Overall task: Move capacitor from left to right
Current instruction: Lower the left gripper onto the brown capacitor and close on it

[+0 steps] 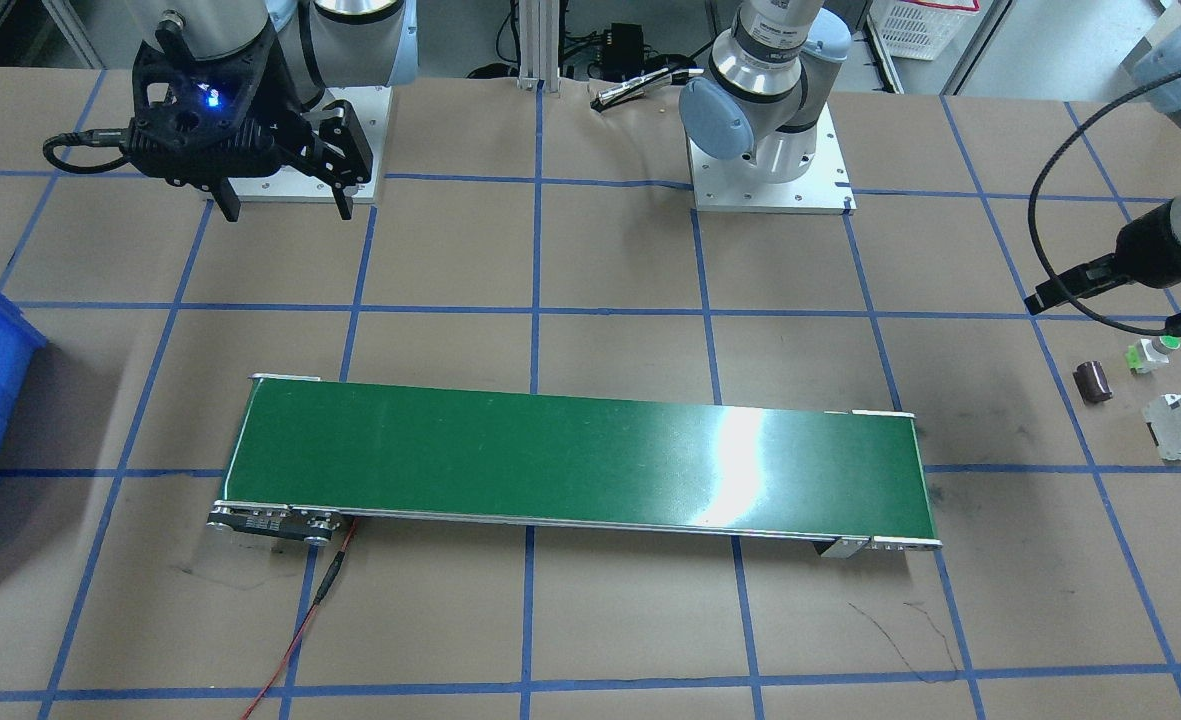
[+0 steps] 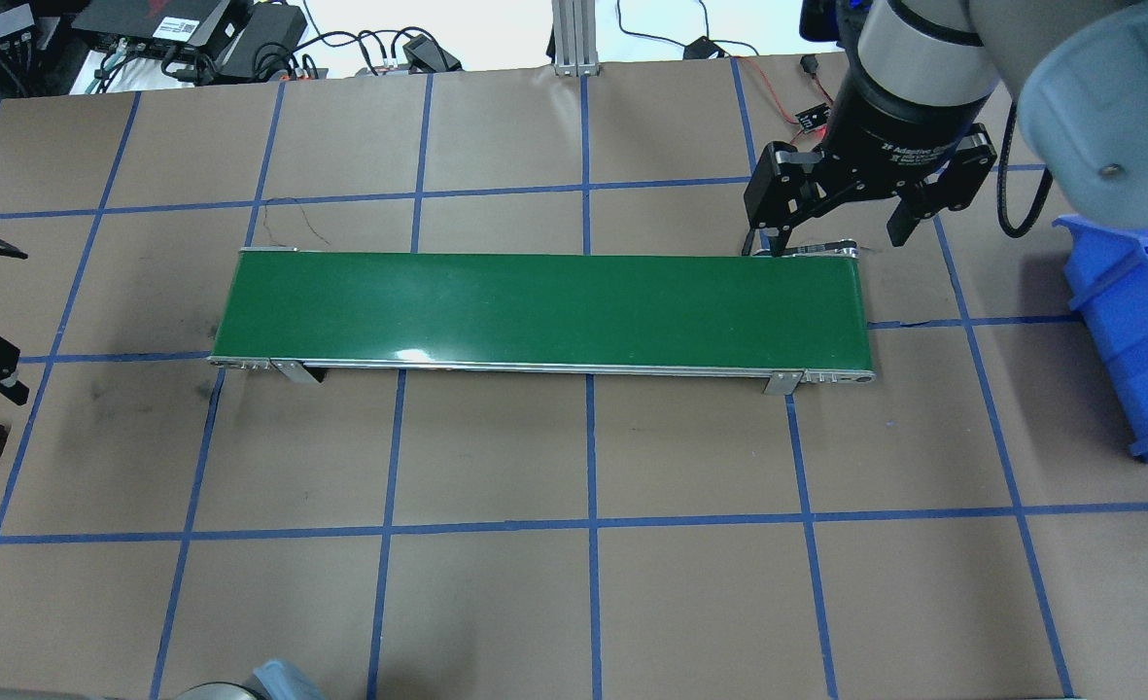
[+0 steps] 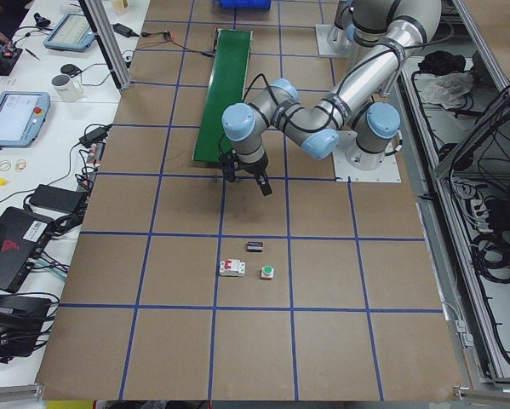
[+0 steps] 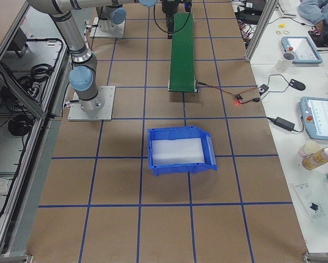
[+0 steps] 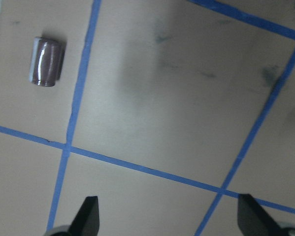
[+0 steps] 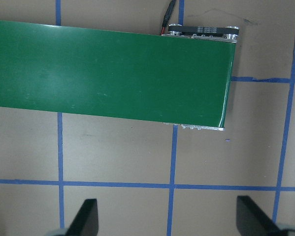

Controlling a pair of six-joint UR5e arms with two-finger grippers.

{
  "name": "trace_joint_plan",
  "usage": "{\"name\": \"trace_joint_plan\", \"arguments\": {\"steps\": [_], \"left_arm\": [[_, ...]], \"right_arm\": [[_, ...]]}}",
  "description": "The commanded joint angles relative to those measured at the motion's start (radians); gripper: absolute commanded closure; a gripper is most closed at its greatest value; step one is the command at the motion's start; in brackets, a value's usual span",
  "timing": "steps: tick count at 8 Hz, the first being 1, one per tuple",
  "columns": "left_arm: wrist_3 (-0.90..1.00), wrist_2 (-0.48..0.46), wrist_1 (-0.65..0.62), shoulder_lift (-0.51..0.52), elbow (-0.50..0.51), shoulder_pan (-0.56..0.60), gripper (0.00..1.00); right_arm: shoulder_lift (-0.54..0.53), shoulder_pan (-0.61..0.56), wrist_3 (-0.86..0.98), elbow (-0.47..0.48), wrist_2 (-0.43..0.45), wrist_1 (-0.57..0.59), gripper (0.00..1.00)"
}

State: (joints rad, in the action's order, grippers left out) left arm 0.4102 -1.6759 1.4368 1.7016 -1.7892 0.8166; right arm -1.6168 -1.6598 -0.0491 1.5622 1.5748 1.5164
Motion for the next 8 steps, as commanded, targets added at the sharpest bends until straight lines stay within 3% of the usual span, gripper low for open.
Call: {"name": "trace_joint_plan", "arguments": {"steps": [1,3,6,8], "left_arm": [[0.079,-0.007,-0.154,0.107,-0.002,-0.134,0.00],[0.128,-0.108,-0.306,0.188,-0.002,-0.140,0.00],[0.127,-0.107,-0.320,0.207,-0.001,-0.140,0.00],[0.134,-0.104,-0.331,0.272,0.002,-0.140,0.00]], "right_arm": [[0.000,0.000,0.000,0.001,0.001,-0.001,0.00],[0.000,0.000,0.000,0.001,0.001,-0.001,0.00],[0.000,0.000,0.000,0.001,0.001,0.001,0.00],[0.000,0.000,0.000,0.001,0.001,-0.001,0.00]]}}
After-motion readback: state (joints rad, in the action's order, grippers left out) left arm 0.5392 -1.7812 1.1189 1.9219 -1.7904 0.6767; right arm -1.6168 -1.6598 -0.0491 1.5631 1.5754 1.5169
